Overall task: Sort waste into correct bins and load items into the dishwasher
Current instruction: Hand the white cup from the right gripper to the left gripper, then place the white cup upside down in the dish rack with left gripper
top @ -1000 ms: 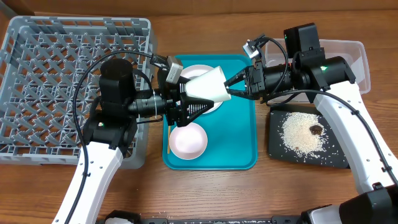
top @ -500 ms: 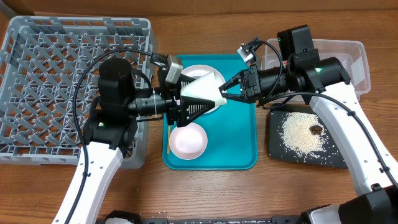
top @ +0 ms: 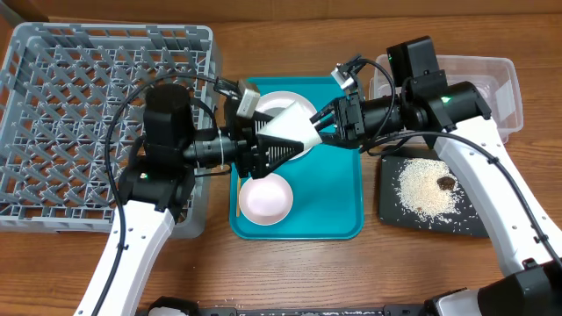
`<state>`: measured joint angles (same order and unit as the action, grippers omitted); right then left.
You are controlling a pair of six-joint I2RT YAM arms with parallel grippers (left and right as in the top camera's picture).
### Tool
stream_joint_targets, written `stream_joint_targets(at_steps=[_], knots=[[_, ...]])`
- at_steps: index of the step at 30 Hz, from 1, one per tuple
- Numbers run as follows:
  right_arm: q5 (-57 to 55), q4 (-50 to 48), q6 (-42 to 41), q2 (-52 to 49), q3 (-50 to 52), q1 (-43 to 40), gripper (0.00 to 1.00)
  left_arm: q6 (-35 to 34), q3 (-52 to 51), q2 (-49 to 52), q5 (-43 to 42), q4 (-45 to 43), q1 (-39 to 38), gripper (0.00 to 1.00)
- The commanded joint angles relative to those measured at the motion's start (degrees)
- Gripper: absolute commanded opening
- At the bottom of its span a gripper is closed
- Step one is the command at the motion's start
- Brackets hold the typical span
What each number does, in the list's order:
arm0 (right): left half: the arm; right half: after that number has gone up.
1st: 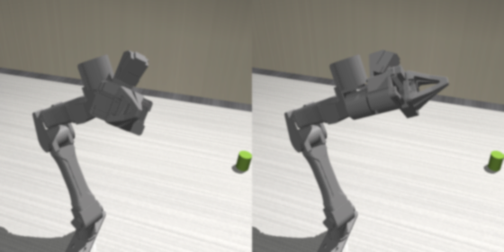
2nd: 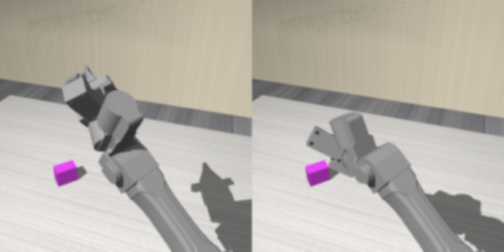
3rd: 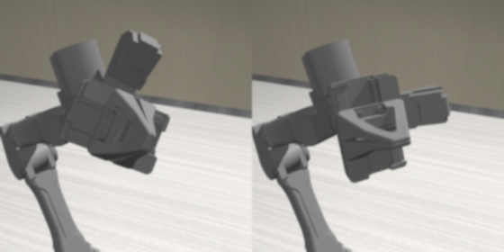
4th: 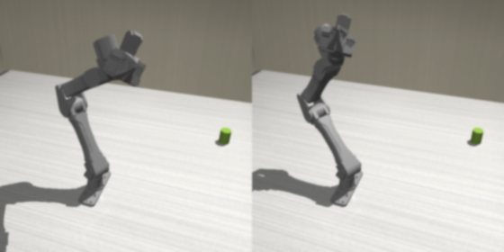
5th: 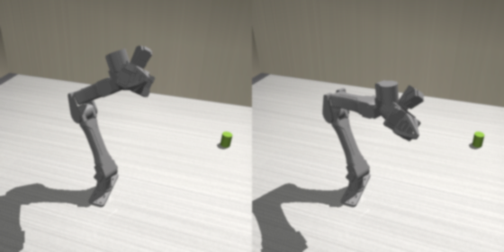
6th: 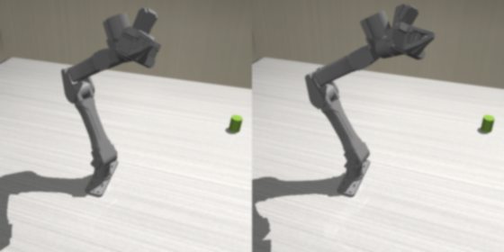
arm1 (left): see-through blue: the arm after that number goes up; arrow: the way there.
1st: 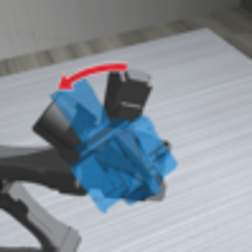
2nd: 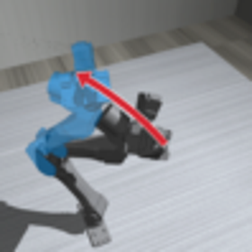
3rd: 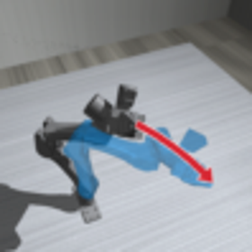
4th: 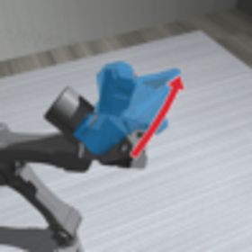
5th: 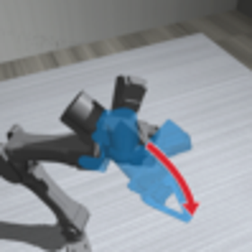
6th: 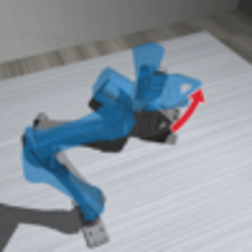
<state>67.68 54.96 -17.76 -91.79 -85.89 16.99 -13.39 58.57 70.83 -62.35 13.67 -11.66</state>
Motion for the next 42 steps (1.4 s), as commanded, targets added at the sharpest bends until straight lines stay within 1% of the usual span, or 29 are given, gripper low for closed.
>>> stream_joint_targets(at_steps=[1, 3, 5, 7, 9, 12, 16, 22, 24, 26, 30, 34, 39, 42], knots=[[-0.02, -0.11, 0.59, 0.07, 0.02, -0.46, 0.47, 1.42, 0.96, 0.15, 12.87, 3.39, 0.17, 0.23], [-4.59, 0.31, 0.57, 0.07, 0.02, -1.14, 0.5, 2.51, 0.96, 0.15, 16.87, 5.73, 0.39, 0.18], [-12.61, 1.64, 0.52, 0.07, 0.0, -2.01, 0.55, 4.02, 0.96, 0.13, 19.58, 7.58, 0.79, 0.1], [-21.46, 3.41, 0.52, 0.07, 0.0, -2.86, 0.58, 4.85, 0.96, -0.07, 22.4, 9.75, 1.46, 0.04], [-28.24, 5.2, 0.55, 0.07, 0.0, -3.69, 0.59, 4.85, 0.96, -0.37, 25.33, 11.85, 2.4, 0.04], [-33.22, 7.3, 0.61, 0.07, 0.0, -5.11, 0.59, 4.83, 0.98, -0.92, 29.35, 14.91, 4.42, 0.04], [-36.17, 10.14, 1.77, 0.07, 0.0, -7.21, 0.59, 4.81, 2.54, -2.4, 34.45, 22.18, 8.92, 0.04], [-41.4, 14.56, 3.23, 0.07, -0.02, -9.7, 0.59, 4.83, 11.78, -2.93, 44.48, 41.9, 18.95, 0.04], [-42.25, 15.26, 3.26, 0.07, -0.02, -10.08, 0.6, 4.33, 14.56, -2.73, 48.5, 47.34, 22.49, 0.04], [-42.38, 15.54, 4.33, 0.07, -0.02, -10.05, 0.6, 3.5, 16.26, -2.51, 50.16, 51.01, 26.23, 0.04], [-42.38, 15.89, 4.31, 0.07, -0.02, -10.05, 0.6, 3.52, 16.5, -1.57, 50.86, 54.29, 32.48, 0.04], [-42.38, 16.0, 4.31, 0.07, -0.02, -10.05, 0.59, 3.52, 16.48, 1.57, 53.62, 55.34, 36.2, 0.04], [-42.38, 16.11, 4.31, 0.07, -0.02, -10.05, 0.59, 2.78, 16.48, 7.93, 58.88, 55.45, 37.48, 0.04], [-42.38, 16.13, 4.31, 0.07, -0.02, -10.05, 0.59, 2.62, 16.48, 12.13, 59.21, 54.75, 37.77, 0.04]])
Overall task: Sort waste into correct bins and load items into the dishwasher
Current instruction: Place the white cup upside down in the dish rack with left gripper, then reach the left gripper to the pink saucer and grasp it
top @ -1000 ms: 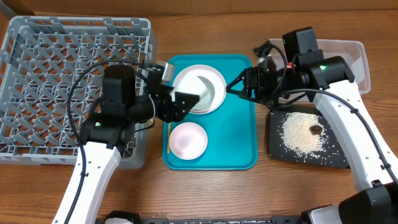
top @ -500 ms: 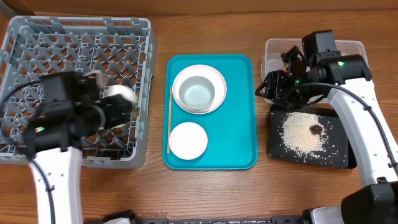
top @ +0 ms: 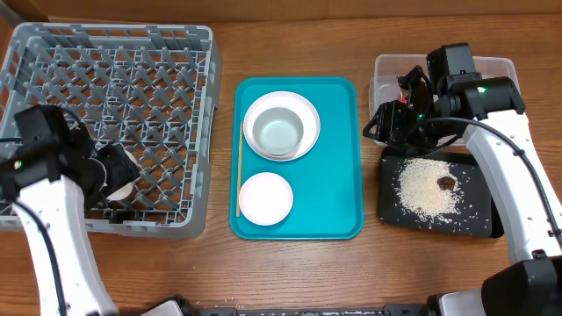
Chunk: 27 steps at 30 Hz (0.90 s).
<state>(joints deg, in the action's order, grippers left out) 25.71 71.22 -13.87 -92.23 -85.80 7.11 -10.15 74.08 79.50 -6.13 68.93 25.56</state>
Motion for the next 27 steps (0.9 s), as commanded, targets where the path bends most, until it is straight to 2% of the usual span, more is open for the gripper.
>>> stream_joint_targets(at_steps=[1, 10, 11, 12, 13, 15, 23, 27], knots=[[-0.42, -0.11, 0.42, 0.5, -0.11, -0.17, 0.59, -0.61, 0.96, 4.74, 2.99, -0.9, 0.59, 0.04], [-0.42, 0.07, 0.42, 0.5, -0.11, -0.17, 0.59, -0.57, 0.98, 14.64, 2.93, -6.97, 0.68, 0.06], [-0.42, 0.07, 0.42, 0.5, -0.11, -0.17, 0.59, -0.57, 0.98, 15.02, 2.95, -7.5, 0.68, 0.22], [-0.42, 0.11, 0.42, 0.5, -0.11, -0.17, 0.59, -0.57, 0.98, 15.26, 3.23, -7.93, 0.72, 0.52], [-0.42, 0.22, 0.42, 0.5, -0.11, -0.17, 0.59, -0.57, 1.03, 15.26, 3.37, -8.37, 0.76, 0.74], [-0.42, 0.48, 0.42, 0.5, -0.11, -0.17, 0.59, -0.57, 1.88, 15.21, 3.34, -8.48, 0.96, 0.99], [-0.46, 0.66, 0.44, 0.5, -0.11, -0.17, 0.59, -0.59, 14.78, 15.19, 2.67, -0.44, 0.94, 1.0], [-0.94, 0.7, 0.44, 0.5, -0.11, -0.17, 0.59, -0.57, 22.03, 14.62, -0.96, 4.74, 0.02, 1.0]])
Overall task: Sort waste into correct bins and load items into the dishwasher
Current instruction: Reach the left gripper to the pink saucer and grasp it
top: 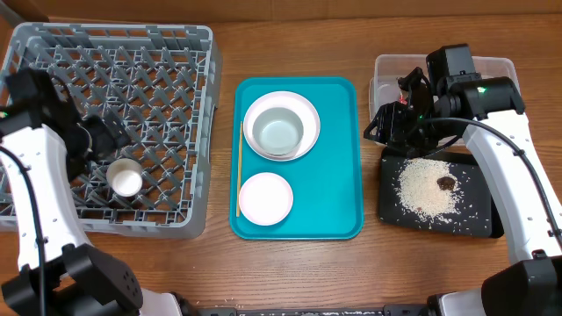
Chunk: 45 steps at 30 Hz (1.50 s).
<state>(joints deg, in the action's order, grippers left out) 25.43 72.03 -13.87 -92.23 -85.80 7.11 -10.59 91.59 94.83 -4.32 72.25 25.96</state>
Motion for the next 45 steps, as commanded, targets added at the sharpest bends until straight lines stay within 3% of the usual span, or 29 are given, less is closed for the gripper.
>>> stream_joint_targets(at_steps=[1, 8, 15, 22, 27, 31, 35, 41, 45], knots=[[-1.05, -0.09, 0.42, 0.5, -0.11, -0.17, 0.59, -0.15, 5.75, -1.18, -4.2, 2.47, -0.9, 1.0], [-12.41, 1.7, -4.37, 0.5, -0.11, -0.17, 0.62, 0.59, 6.49, -5.55, -6.58, 5.84, -10.56, 1.0], [-5.79, 1.97, 3.17, 0.5, -0.09, 0.28, 0.66, 1.14, 5.81, -5.7, -4.22, 10.56, -25.55, 1.0], [-18.27, 3.58, -8.24, 0.5, -0.09, 0.09, 0.66, 0.52, 0.24, -5.66, -4.15, 5.81, -41.44, 1.0], [-21.33, 5.18, -10.43, 0.5, -0.09, -1.66, 0.81, -1.25, -6.95, -5.14, -4.2, -0.7, -52.61, 1.0], [-21.05, 6.1, -10.38, 0.5, -0.09, -4.46, 1.0, -1.95, -11.96, -3.37, -4.28, -6.51, -59.04, 1.0], [-20.24, 7.06, -10.14, 0.5, -0.09, -6.82, 1.0, -1.88, -15.26, -0.63, -3.87, -10.88, -62.97, 1.0], [-20.26, 8.04, -9.97, 0.5, -0.09, -7.85, 1.0, -1.9, -17.35, 6.6, -1.03, -13.18, -65.53, 0.89], [-20.26, 8.09, -9.97, 0.5, -0.09, -7.85, 1.0, -1.9, -17.35, 12.0, -1.07, -12.66, -65.53, 0.66]])
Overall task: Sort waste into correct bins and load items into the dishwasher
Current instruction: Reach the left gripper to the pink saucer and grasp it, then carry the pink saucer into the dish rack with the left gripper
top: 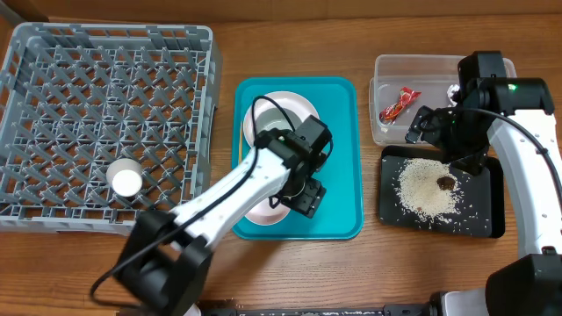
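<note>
A grey dish rack fills the left of the table, with a white cup standing in its lower part. On the teal tray lies a large white bowl. A small white dish is mostly hidden under my left arm. My left gripper hangs over that dish; its jaws are too dark to read. A red wrapper lies in the clear bin. My right gripper is at the bin's front edge, apart from the wrapper, its jaws unclear.
A black tray at the right front holds scattered pale grains and a small brown scrap. My left arm crosses the table's front from below the rack to the teal tray. The right arm comes in along the right edge.
My left gripper was in the rack beside the cup and is now over the small dish on the teal tray. The right gripper has drawn back to the right, and a red wrapper shows in the bin.
First both grippers were together over the bowl on the teal tray. Then my left gripper was at the rack's lower left with the white cup, and the right over the clear bin. Then the cup stood free in the rack. Now the left gripper is back over the tray.
</note>
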`<state>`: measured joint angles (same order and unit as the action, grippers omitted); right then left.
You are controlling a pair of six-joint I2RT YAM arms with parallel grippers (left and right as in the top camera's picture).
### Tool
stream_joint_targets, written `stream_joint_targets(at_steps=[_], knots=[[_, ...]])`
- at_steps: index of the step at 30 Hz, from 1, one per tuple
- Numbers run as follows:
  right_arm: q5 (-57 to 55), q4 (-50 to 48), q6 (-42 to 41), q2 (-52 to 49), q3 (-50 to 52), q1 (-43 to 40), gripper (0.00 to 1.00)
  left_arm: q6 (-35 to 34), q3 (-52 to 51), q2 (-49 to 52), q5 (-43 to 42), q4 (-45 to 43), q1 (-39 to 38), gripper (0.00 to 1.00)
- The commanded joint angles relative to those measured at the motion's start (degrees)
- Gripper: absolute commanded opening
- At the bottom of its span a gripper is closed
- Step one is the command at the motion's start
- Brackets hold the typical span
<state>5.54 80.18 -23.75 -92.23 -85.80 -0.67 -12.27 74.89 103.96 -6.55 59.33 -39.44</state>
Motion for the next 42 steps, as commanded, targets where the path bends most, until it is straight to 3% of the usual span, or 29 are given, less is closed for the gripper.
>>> stream_joint_targets(at_steps=[1, 4, 6, 9, 15, 23, 30, 38, 42], knots=[[-0.35, -0.07, -0.09, 0.5, -0.09, -0.07, 1.0, -0.22, -0.66, 3.76, 1.14, 0.46, -0.13, 0.58], [-0.37, -0.07, -0.09, 0.5, -0.09, -0.07, 1.0, -0.7, -0.66, 5.07, 0.55, 0.59, -0.13, 0.32], [-0.37, -0.07, -0.09, 0.5, -0.09, -0.07, 1.0, -1.11, -0.63, 5.05, 0.59, 0.22, -0.13, 0.25], [-0.35, 0.02, -0.09, 0.5, -0.09, -0.07, 1.0, -1.14, -0.57, 5.05, 0.57, 0.37, -0.11, 0.04], [-0.37, 0.15, -0.07, 0.5, -0.09, -0.07, 1.0, -2.84, 2.32, 4.98, 0.59, 3.78, -0.04, 0.04], [-0.57, 0.59, 1.22, 0.5, -0.09, -0.07, 1.0, -2.8, 18.84, 1.68, 5.75, 14.32, 0.52, 0.04], [-0.59, 0.57, 1.25, 0.5, -0.09, -0.07, 1.0, -0.09, 27.98, -4.48, 5.75, 15.45, 9.62, 0.04], [-0.57, 0.57, 1.22, 0.5, -0.09, -0.07, 1.0, 20.68, 28.24, -5.62, -16.33, 15.8, 30.71, 0.04], [-0.57, 0.57, 1.25, 0.5, -0.09, -0.07, 1.0, 27.28, 28.24, -4.15, -26.4, 15.65, 40.72, 0.04]])
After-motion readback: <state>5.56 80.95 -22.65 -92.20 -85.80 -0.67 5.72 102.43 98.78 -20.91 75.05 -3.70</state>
